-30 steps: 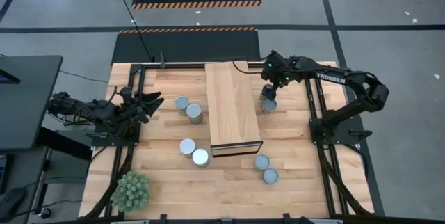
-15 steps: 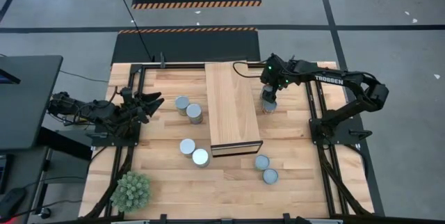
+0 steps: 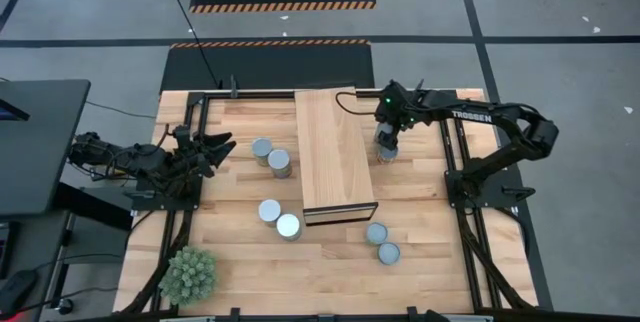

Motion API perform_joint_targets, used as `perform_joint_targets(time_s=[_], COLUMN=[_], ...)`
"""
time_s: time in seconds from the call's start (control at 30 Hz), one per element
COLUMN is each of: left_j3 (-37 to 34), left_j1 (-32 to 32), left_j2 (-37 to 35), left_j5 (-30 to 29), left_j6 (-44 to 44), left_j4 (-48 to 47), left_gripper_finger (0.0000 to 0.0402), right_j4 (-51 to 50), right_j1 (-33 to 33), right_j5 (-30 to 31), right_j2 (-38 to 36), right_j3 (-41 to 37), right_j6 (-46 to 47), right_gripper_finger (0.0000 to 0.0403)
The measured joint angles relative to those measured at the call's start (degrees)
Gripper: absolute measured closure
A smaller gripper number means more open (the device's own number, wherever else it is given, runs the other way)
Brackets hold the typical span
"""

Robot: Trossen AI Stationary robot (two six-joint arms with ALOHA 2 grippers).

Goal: Pick and place cans onto a shelf
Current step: Put the canned mixed vegetables on the shelf

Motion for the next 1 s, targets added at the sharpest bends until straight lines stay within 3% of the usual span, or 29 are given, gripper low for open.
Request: perform_joint_targets(time_s=[0.27,0.63,1.0], left_j3=[0.0,0.0,0.0], left_j1=[0.0,0.0,0.0], left_j2=[-0.01,0.0,0.0], left_j5=[0.0,0.02,0.0], left_j6=[0.01,-0.22,-0.28], left_j4=[0.0,-0.01,-0.03], left_gripper_finger=[0.012,0.012,0.012], right_j4=[1.57,1.72,-5.27], right_j1=[0.0,0.03,-0.68], right_j5=[-0.65,-1.68,1.93], right_j2=[2.14,6.03,1.84], right_j3=[-0.11,0.09,2.22], right_j6=[-0.59,-0.27,0.11], right_gripper_finger=[0.0022,0.0108,0.011])
